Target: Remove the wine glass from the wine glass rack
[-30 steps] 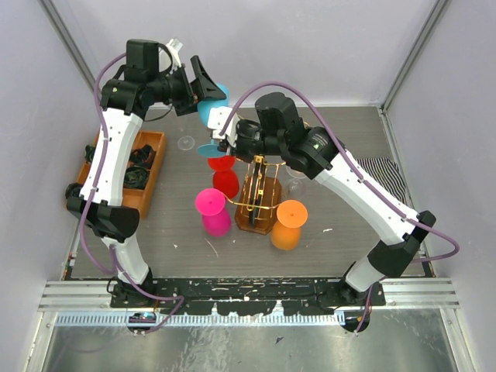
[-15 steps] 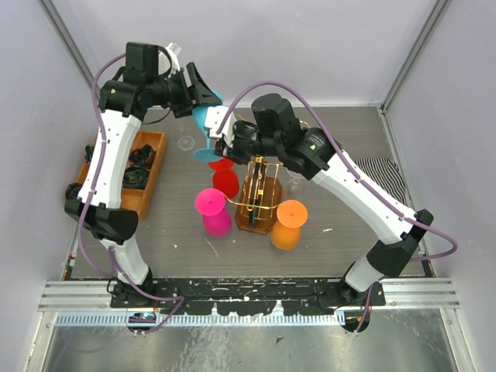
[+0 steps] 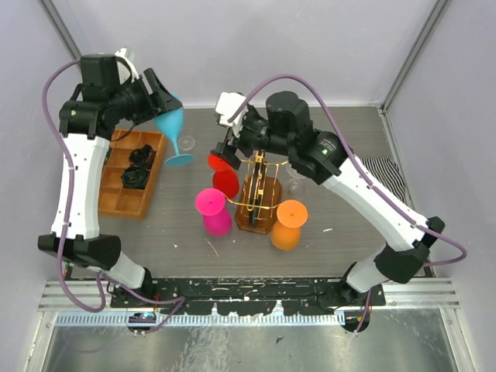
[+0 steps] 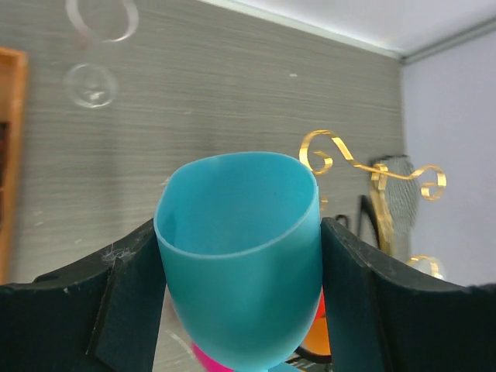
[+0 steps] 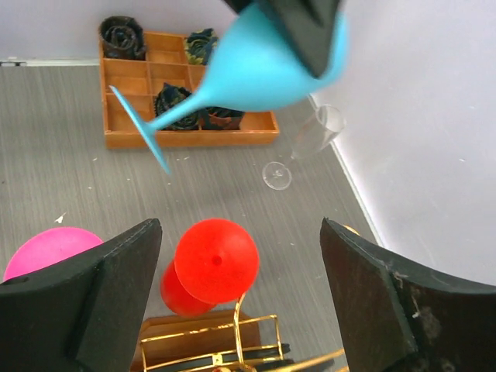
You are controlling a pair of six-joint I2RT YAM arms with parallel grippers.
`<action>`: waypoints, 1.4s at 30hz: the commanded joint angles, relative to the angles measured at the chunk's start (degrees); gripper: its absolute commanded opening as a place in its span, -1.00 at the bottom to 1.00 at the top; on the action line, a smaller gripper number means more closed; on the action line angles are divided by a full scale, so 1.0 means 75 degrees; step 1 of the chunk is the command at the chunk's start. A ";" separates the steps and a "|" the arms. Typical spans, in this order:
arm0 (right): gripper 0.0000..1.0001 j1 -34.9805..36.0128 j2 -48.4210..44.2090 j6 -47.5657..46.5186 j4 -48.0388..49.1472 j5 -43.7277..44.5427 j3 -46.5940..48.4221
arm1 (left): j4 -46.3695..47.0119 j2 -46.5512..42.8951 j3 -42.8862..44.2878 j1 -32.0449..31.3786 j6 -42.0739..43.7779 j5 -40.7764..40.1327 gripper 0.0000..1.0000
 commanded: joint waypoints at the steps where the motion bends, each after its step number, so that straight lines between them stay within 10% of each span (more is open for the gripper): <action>1: 0.78 0.0023 -0.0856 0.0277 0.0975 0.1015 -0.0416 | 0.0902 -0.0837 -0.1405 0.0048 0.0651 -0.1715 0.24; 9: 0.87 -0.0633 0.0205 0.2744 -0.1322 0.2434 0.1434 | 0.5565 -0.2159 -0.6024 -0.0054 0.1205 -0.3783 0.08; 15: 0.95 -0.1178 -0.0476 0.3136 -0.0501 0.2367 0.0286 | 1.0480 -0.2013 -0.8513 -0.0266 0.2571 -0.5067 0.01; 34: 0.97 -0.2010 -0.0126 0.3538 -0.0504 0.2015 -0.0108 | 1.8818 0.0745 -1.1170 -0.1418 0.5382 -0.6513 0.23; 42: 0.97 -0.2091 -0.0146 0.3663 -0.0552 0.1880 -0.0292 | 1.8949 0.1325 -1.1090 -0.1590 0.5196 -0.7058 0.40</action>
